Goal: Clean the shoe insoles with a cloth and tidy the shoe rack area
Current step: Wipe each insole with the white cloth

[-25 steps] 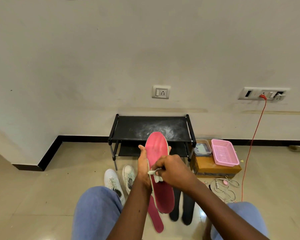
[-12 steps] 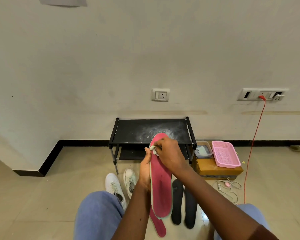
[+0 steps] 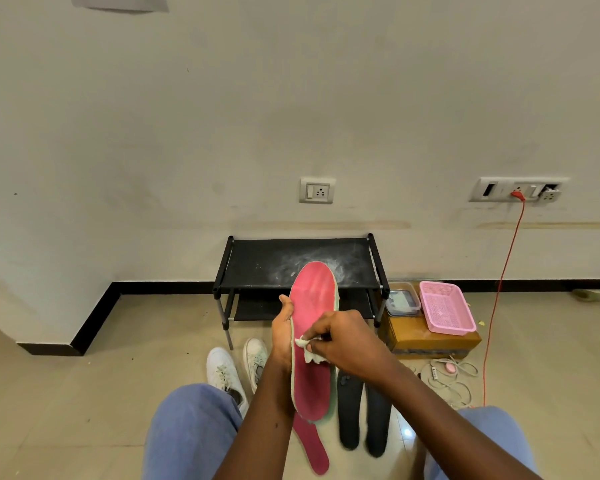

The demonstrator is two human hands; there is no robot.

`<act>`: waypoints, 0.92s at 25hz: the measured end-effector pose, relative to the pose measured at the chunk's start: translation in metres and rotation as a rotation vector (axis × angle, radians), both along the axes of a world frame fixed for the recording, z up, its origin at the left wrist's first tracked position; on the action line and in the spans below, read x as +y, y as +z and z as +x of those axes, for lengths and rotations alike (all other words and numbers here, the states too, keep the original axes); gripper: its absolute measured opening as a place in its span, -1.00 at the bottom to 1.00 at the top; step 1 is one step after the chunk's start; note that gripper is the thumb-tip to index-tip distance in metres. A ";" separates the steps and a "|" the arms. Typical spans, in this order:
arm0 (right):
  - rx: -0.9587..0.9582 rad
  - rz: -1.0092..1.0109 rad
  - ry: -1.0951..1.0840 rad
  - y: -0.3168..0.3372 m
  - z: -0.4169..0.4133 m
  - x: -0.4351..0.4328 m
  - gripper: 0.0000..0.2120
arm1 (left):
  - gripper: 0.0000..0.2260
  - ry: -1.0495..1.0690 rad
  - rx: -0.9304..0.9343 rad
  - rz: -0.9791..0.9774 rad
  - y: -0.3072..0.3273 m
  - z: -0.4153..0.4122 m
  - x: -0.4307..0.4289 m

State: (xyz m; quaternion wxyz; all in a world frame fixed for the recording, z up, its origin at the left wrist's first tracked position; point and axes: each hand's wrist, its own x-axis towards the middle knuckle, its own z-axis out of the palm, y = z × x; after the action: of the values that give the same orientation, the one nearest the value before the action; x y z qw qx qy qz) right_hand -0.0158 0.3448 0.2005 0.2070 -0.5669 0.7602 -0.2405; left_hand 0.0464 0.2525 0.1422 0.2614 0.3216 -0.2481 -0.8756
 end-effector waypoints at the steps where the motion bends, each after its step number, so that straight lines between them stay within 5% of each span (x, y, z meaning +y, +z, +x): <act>1: 0.015 -0.022 -0.033 -0.001 -0.001 -0.001 -0.80 | -0.51 -0.007 0.009 0.010 0.003 0.001 0.002; 9: 0.257 -0.112 -0.137 -0.009 -0.032 -0.045 -0.82 | -0.53 -0.025 0.153 0.034 0.003 0.001 0.015; 13: 0.182 -0.162 -0.178 -0.004 -0.027 -0.047 -0.82 | -0.59 0.008 0.142 0.000 0.007 0.000 0.014; 18: 0.038 0.027 -0.122 0.001 -0.013 -0.027 -0.82 | -0.43 0.028 0.068 0.016 0.014 0.001 0.005; 23: 0.037 0.035 -0.155 -0.001 0.000 -0.011 -0.79 | -0.53 0.071 0.003 -0.043 0.014 -0.001 -0.002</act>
State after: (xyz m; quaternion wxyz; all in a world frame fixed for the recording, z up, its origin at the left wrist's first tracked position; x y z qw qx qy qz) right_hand -0.0162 0.3340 0.1991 0.1833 -0.5070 0.8097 -0.2320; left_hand 0.0453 0.2506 0.1565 0.2997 0.3231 -0.2547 -0.8608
